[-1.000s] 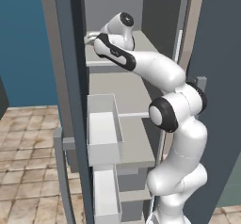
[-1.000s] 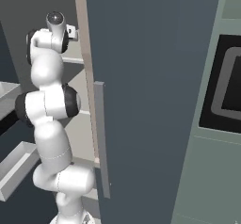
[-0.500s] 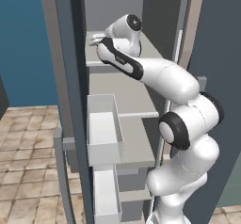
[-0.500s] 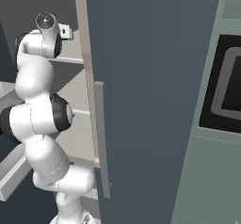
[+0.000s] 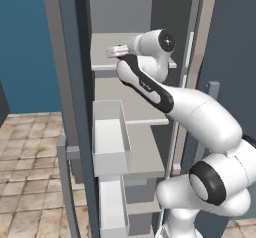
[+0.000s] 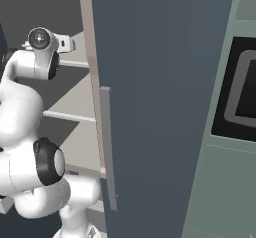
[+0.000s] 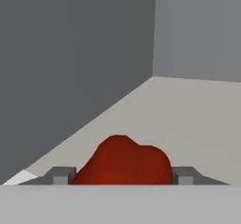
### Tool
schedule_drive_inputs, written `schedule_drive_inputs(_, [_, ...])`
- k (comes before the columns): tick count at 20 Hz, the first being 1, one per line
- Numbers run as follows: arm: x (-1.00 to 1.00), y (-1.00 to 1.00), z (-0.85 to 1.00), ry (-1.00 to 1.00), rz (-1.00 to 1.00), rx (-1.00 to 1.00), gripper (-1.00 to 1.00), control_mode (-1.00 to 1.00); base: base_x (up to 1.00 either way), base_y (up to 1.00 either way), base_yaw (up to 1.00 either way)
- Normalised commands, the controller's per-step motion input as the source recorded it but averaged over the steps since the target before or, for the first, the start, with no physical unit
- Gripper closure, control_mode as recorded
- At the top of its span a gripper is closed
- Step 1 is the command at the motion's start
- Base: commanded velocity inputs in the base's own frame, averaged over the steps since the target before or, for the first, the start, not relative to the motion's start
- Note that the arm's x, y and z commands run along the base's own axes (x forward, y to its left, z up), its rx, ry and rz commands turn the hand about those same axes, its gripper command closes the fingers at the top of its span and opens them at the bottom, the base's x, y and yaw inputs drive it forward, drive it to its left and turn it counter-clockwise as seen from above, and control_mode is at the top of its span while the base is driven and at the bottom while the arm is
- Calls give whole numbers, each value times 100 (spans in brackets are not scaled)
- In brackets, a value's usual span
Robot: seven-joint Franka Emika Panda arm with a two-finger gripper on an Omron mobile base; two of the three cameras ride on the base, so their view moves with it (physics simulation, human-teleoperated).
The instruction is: Take the bell pepper and mushroom out of the freezer and place them in the tupperware container on the counter. Then put the tupperware containing the vegetables back in the freezer.
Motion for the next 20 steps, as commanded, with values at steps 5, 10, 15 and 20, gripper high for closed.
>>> schedule_drive_inputs(5, [-100,-41,54,0,-1,0,100,-100,0,0,0])
schedule_drive_inputs(10, [-100,-24,66,4,-4,0,100,-100,0,0,0])
schedule_drive_inputs(15, [-100,-25,33,17,-8,-2,100,-100,0,0,0])
schedule_drive_inputs(20, [-100,-35,0,29,-12,-3,100,-100,0,0,0])
